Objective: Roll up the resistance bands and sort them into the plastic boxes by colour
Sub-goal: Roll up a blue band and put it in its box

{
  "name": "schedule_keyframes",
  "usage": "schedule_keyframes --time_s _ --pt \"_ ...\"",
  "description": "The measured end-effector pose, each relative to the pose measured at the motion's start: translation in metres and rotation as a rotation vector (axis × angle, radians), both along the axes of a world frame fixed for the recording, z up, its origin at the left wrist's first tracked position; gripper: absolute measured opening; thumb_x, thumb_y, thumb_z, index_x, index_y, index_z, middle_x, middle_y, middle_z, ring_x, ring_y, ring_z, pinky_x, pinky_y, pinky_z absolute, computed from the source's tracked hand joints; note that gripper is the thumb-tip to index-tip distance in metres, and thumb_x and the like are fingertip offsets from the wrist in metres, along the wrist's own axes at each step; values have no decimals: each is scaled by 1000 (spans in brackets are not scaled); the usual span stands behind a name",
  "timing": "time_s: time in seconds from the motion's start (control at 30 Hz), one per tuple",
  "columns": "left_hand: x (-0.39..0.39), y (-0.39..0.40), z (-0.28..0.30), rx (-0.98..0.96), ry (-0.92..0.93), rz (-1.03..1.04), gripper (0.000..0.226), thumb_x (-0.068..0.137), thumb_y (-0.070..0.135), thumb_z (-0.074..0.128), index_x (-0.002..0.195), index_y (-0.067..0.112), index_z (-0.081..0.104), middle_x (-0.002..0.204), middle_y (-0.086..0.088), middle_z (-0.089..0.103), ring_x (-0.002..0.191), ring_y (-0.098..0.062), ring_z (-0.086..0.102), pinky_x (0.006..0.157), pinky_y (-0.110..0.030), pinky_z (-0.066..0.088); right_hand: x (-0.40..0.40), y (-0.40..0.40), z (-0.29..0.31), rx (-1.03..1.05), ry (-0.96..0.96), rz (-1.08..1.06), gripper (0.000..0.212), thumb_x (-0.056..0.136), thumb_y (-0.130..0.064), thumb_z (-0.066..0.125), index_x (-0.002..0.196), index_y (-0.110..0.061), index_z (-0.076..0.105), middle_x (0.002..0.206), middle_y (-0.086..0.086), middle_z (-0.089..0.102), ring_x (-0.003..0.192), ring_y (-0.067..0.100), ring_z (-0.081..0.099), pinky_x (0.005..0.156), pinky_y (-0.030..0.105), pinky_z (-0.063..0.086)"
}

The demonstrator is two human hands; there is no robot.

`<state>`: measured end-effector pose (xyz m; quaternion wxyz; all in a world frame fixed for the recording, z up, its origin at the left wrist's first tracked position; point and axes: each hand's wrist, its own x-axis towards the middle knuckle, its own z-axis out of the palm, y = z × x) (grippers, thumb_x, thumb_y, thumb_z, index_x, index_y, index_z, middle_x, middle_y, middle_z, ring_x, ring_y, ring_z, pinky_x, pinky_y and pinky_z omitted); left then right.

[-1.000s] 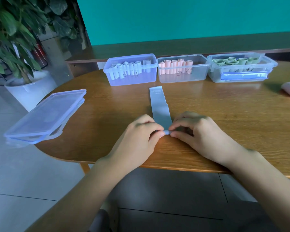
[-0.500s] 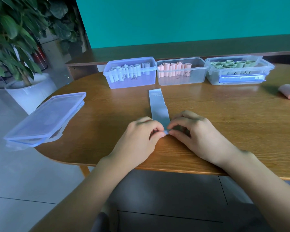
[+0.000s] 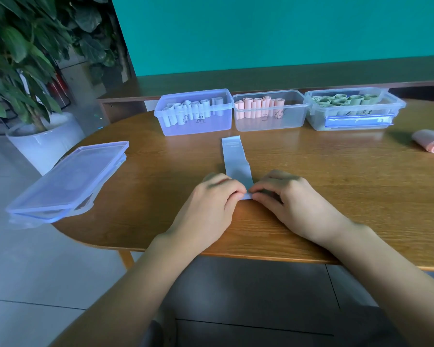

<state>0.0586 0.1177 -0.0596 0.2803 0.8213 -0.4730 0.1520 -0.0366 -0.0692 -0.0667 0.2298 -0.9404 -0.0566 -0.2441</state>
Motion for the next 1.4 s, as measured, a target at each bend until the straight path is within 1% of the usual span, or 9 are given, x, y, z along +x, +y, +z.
schedule_keyframes --time_s 0.13,0.33,0.47,0.6,0.7,0.87,1.0,1.13,1.4 --pt "2 -3 -2 -17 50 2 12 96 30 66 101 22 73 97 10 64 92 -5 54 78 -20 47 0 2 -3 -30 -19 -26 17 99 -25 63 109 -18 74 106 -4 62 93 15 63 85 37 54" --pt "6 -9 -3 -45 13 23 14 97 26 65 100 19 76 94 5 68 94 -11 55 83 -29 48 3 2 -2 -11 -12 -18 17 96 -32 63 109 -25 71 108 -11 61 93 15 65 79 43 56" --pt "4 -9 -4 -88 -37 51 10 94 20 70 98 15 77 95 3 67 95 -14 56 82 -28 49 9 -1 -2 41 -5 -25 20 97 -40 55 108 -31 70 110 -15 62 98 14 64 80 46 56" --pt "6 -7 -3 -35 -20 70 12 93 19 68 103 17 74 99 4 67 96 -12 55 82 -24 46 14 -7 -4 44 22 -27 17 100 -31 59 111 -30 71 111 -15 62 99 11 63 81 44 55" --pt "8 -8 -4 -5 7 89 16 95 21 66 109 20 73 104 5 66 100 -11 54 83 -18 39 14 -6 -2 18 19 -19 23 100 -37 56 116 -28 70 112 -14 59 98 12 62 80 44 56" --pt "10 -10 -5 21 63 106 22 99 26 61 119 22 69 112 6 63 104 -8 51 85 -17 34 14 -7 1 -11 20 -16 20 97 -28 66 116 -29 69 113 -17 58 79 -12 48 72 38 54" --pt "10 -9 -4 27 70 120 32 98 28 62 130 23 63 124 6 63 116 -9 49 92 -17 34 20 -9 1 -11 34 -44 16 99 -31 63 113 -34 69 115 -21 59 86 -6 50 75 39 55" --pt "10 -8 -3 12 41 93 25 97 25 63 122 23 67 118 10 63 113 -7 49 91 -15 34 24 -13 0 4 39 -27 17 100 -33 60 114 -34 70 115 -21 59 99 2 58 80 39 55" --pt "16 -13 -6 16 80 119 26 100 28 59 125 24 66 119 9 63 112 -7 47 91 -20 39 26 -15 0 1 28 -30 20 97 -27 67 116 -31 68 113 -19 58 81 -13 49 71 31 50"
